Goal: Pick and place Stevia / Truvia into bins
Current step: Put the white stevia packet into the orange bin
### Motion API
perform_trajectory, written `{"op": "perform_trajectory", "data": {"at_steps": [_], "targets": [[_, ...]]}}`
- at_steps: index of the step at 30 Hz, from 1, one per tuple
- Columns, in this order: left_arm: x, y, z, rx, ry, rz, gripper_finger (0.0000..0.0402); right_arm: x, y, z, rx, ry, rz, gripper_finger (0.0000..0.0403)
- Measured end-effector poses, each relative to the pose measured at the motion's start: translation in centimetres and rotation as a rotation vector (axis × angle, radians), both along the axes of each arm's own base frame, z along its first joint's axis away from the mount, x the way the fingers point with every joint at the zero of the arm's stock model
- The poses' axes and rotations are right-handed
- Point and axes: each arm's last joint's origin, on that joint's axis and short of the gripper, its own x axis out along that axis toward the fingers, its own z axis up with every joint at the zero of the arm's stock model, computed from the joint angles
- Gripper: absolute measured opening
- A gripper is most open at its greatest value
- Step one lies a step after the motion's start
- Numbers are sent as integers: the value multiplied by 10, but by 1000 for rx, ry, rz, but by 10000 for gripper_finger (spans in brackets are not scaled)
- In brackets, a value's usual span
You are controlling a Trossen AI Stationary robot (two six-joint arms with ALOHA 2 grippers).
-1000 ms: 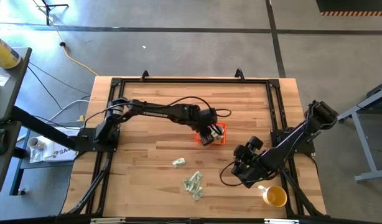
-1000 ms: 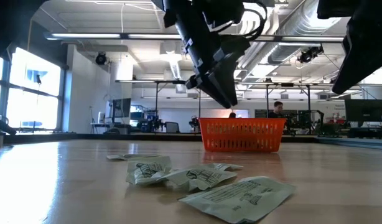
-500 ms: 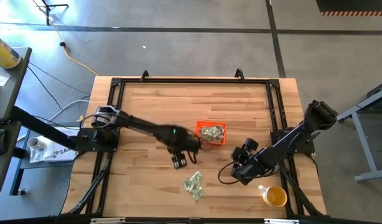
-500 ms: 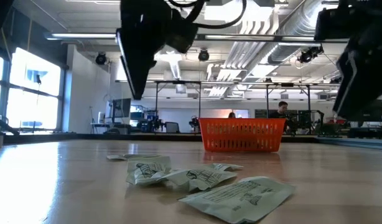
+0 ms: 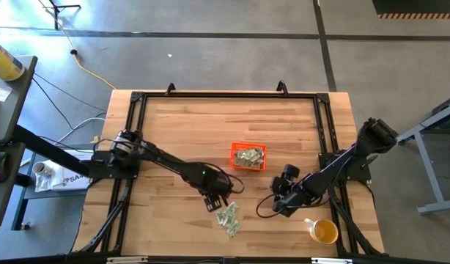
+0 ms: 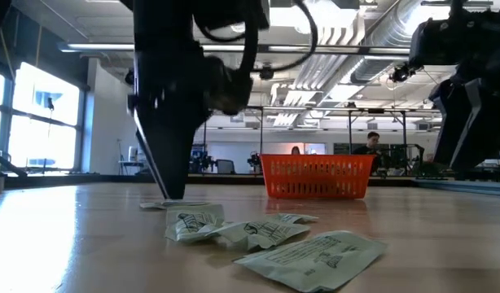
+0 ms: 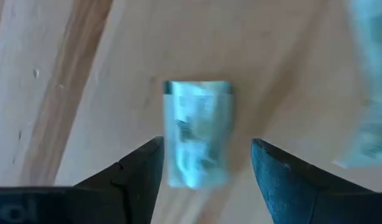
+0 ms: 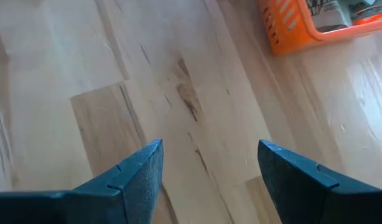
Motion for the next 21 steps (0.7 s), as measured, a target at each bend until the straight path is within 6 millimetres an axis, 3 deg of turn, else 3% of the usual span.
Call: {"op": "perform_trajectory", "data": {"at_steps": [4,7,12,19,21], "targets": [[1,1,-12,57,18,8,274,0,0,0,8,0,-12,252],[2,1,-19,84,29,-16,251,0,-1,0,16,-1,-29,252],[7,6,-21,127,-1,-73,175,0,-1,0,29,-12,-70,252],[21,32,-11,116,-8,-84,33,1,-3,3,36,-111,-225,252],[32,38,-2,167,-46,-102,28,0,-5,7,34,-167,-277,252]]}}
